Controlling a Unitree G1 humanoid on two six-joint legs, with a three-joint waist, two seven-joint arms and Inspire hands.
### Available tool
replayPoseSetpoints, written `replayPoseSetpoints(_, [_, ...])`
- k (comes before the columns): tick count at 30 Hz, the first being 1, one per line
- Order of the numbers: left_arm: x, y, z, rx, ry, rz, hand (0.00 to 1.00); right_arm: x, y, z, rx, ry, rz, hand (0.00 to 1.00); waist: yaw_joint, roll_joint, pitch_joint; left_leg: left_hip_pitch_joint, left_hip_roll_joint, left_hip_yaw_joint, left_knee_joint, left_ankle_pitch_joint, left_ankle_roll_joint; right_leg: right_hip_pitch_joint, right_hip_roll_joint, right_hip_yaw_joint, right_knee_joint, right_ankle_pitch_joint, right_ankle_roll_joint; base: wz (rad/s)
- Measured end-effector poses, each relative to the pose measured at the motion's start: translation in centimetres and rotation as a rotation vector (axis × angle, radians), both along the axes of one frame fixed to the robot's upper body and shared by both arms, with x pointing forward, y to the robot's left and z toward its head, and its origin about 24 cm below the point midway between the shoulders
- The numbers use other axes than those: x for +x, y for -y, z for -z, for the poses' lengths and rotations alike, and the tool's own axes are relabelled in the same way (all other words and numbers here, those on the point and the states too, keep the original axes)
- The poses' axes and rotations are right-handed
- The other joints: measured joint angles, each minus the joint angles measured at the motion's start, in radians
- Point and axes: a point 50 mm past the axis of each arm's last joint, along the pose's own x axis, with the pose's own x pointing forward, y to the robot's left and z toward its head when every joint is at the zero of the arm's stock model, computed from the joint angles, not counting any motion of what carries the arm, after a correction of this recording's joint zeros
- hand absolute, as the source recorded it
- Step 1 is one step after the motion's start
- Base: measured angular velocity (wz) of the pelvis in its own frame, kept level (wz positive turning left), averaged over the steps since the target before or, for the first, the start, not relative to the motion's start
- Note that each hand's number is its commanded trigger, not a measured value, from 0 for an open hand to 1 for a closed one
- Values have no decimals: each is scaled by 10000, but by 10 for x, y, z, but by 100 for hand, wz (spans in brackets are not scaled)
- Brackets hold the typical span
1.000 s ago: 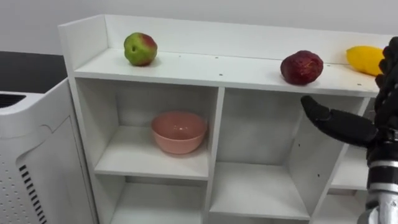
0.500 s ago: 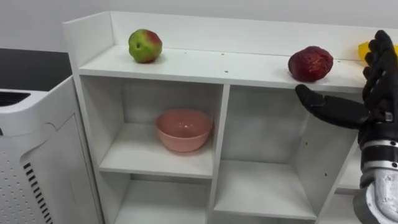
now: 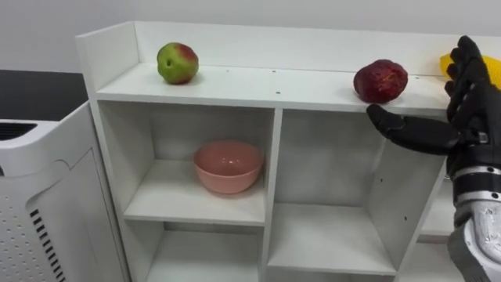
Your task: Arrange fruit in the closet
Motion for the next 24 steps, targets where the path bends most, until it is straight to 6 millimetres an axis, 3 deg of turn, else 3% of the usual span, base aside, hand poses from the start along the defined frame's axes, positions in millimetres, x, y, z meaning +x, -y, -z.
replayPoseSetpoints(9, [1,0,-1,-75,-91,12,0,2,0,0,7,-197,-188,0,-12,-35,-35,30,1,-19,-8,1,-1,29,1,-2,-2,0,0,0])
replayPoseSetpoints(17, [5,-1,-2,-542,-86,-142,0,2,1,-1,-28,-193,-277,0,-1,-174,50,3,7,40,-4,1,-1,-27,3,6,0,7,-11,0])
replayPoseSetpoints(24, [13,0,-4,-696,30,-23,0,1,1,-3,-95,-156,-382,0,42,-186,49,-19,15,124,-5,1,-1,-98,11,84,17,12,-18,-3])
